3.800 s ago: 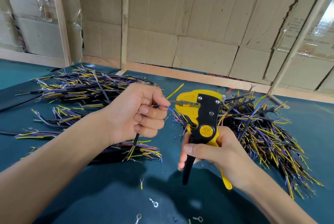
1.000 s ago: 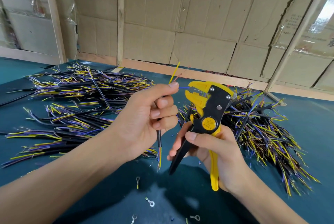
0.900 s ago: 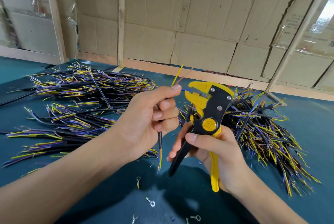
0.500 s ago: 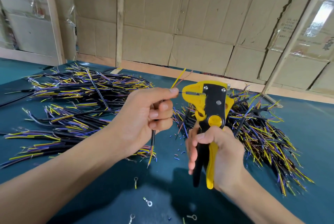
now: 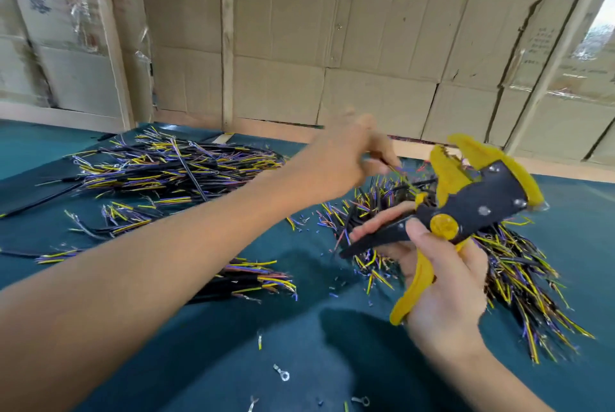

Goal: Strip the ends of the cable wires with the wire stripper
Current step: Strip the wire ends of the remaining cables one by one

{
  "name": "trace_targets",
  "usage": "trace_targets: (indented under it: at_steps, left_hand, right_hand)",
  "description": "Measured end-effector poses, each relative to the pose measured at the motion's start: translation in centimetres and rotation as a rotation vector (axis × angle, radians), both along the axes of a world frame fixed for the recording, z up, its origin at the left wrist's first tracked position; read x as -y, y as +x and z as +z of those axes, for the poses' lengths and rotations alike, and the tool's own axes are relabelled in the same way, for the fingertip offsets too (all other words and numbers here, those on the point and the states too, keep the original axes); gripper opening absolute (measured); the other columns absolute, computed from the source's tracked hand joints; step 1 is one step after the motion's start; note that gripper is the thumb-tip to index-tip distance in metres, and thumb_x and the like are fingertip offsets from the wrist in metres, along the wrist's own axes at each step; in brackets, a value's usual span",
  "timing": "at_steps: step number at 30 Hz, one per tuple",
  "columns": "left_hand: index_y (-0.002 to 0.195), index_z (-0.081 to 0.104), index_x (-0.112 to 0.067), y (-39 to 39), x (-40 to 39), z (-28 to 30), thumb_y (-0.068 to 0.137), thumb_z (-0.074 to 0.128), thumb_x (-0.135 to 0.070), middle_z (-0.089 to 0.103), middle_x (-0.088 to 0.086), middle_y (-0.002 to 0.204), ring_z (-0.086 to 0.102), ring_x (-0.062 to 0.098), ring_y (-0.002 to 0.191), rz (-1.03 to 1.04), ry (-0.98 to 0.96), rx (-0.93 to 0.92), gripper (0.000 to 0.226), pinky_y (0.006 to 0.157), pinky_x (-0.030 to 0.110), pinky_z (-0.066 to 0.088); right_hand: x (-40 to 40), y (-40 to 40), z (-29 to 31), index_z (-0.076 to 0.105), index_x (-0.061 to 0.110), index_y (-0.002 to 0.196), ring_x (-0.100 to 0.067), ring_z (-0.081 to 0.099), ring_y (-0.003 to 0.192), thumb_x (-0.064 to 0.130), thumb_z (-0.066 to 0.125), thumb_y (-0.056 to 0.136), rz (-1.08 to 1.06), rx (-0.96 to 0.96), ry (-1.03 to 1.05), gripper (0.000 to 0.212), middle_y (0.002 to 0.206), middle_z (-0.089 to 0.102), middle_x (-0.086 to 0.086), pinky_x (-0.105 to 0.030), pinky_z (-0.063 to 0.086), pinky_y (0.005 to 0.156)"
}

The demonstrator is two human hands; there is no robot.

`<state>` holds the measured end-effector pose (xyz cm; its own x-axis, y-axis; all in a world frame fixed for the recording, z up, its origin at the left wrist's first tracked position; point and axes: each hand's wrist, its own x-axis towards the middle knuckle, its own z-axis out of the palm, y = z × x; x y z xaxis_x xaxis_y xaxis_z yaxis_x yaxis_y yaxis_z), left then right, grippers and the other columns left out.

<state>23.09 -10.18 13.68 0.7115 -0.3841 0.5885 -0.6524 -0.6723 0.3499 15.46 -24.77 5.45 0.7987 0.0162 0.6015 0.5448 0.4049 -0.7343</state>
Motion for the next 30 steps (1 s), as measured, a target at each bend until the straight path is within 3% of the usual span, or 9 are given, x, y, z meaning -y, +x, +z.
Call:
trace_targets:
  at_steps: [2,6,8,11,15,19,22,25,30]
  left_hand:
    - [0.11,0.074,-0.007,0.6,0.8,-0.4,0.084,0.073,-0.002,0.063,-0.001,0.089,0.059,0.018,0.086,-0.136,0.19,-0.165,0.027,0.078,0.031,0.045]
    - [0.144,0.044,-0.021,0.3,-3.2,-2.6,0.092,0.065,-0.017,0.063,-0.014,0.092,0.054,0.001,0.071,0.07,0.413,-0.348,0.056,0.063,0.012,0.036]
    - [0.137,0.047,-0.024,-1.2,-7.0,-3.6,0.091,0.069,-0.034,0.063,-0.013,0.092,0.053,0.003,0.072,0.201,0.522,-0.557,0.052,0.06,0.015,0.036]
    - [0.113,0.064,-0.036,-4.4,-11.8,-4.9,0.087,0.072,-0.044,0.067,-0.017,0.089,0.059,-0.003,0.074,0.161,0.493,-0.818,0.029,0.067,0.011,0.042]
    - [0.086,0.075,-0.033,-6.8,-13.4,-5.1,0.088,0.075,-0.026,0.073,-0.014,0.078,0.066,0.002,0.071,0.047,0.305,-0.775,0.008,0.067,0.014,0.047]
    - [0.091,0.074,-0.035,-7.6,-12.7,-4.5,0.081,0.077,-0.027,0.073,-0.006,0.091,0.068,0.014,0.085,0.081,0.4,-0.874,0.013,0.08,0.031,0.054]
    - [0.085,0.071,-0.035,-8.1,-12.2,-4.5,0.067,0.07,-0.032,0.071,-0.007,0.091,0.067,0.012,0.082,0.118,0.505,-0.861,0.019,0.078,0.029,0.054]
    - [0.086,0.069,-0.031,-8.2,-11.7,-4.6,0.08,0.075,-0.019,0.072,-0.013,0.08,0.066,0.006,0.072,0.116,0.391,-0.833,0.014,0.069,0.021,0.052]
    - [0.099,0.073,-0.034,-7.5,-11.0,-4.9,0.082,0.081,-0.023,0.068,-0.012,0.086,0.067,0.01,0.08,0.092,0.175,-0.578,0.022,0.081,0.03,0.053]
  right_hand:
    - [-0.3,-0.3,-0.3,0.076,0.027,0.08,-0.023,0.068,0.076,0.003,0.048,0.09,-0.115,0.053,-0.061,0.039,0.076,0.073,0.005,-0.039,0.054,0.071]
    - [-0.8,-0.5,-0.6,0.068,0.007,0.08,-0.046,0.063,0.085,0.01,0.054,0.087,-0.187,-0.04,-0.086,0.016,0.078,0.068,-0.021,-0.06,0.051,0.08]
    - [-0.8,-0.2,-0.4,0.064,-0.001,0.081,-0.048,0.062,0.082,0.013,0.054,0.086,-0.214,-0.1,-0.097,0.018,0.076,0.068,-0.021,-0.06,0.051,0.075]
    - [-0.7,0.0,0.2,0.065,0.002,0.075,-0.04,0.063,0.074,0.014,0.054,0.085,-0.172,-0.156,-0.036,0.018,0.072,0.067,-0.016,-0.042,0.054,0.065]
    - [-0.4,0.3,0.3,0.064,0.0,0.072,-0.042,0.065,0.076,0.017,0.054,0.084,-0.174,-0.188,-0.036,0.023,0.071,0.068,-0.017,-0.035,0.056,0.063]
    - [-0.2,0.6,0.4,0.064,0.001,0.07,-0.047,0.065,0.077,0.018,0.054,0.083,-0.166,-0.224,-0.05,0.024,0.071,0.068,-0.018,-0.042,0.055,0.068]
    - [-0.1,0.8,0.4,0.061,-0.007,0.079,-0.041,0.066,0.073,0.017,0.055,0.081,-0.142,-0.251,-0.029,0.025,0.072,0.066,-0.021,-0.045,0.057,0.067]
    - [0.0,0.8,0.4,0.061,-0.008,0.083,-0.04,0.067,0.072,0.017,0.056,0.081,-0.111,-0.261,-0.021,0.025,0.073,0.065,-0.022,-0.045,0.059,0.068]
    - [0.1,0.8,0.4,0.07,0.007,0.068,-0.043,0.067,0.073,0.016,0.056,0.083,-0.078,-0.241,-0.032,0.022,0.074,0.066,-0.023,-0.046,0.06,0.068]
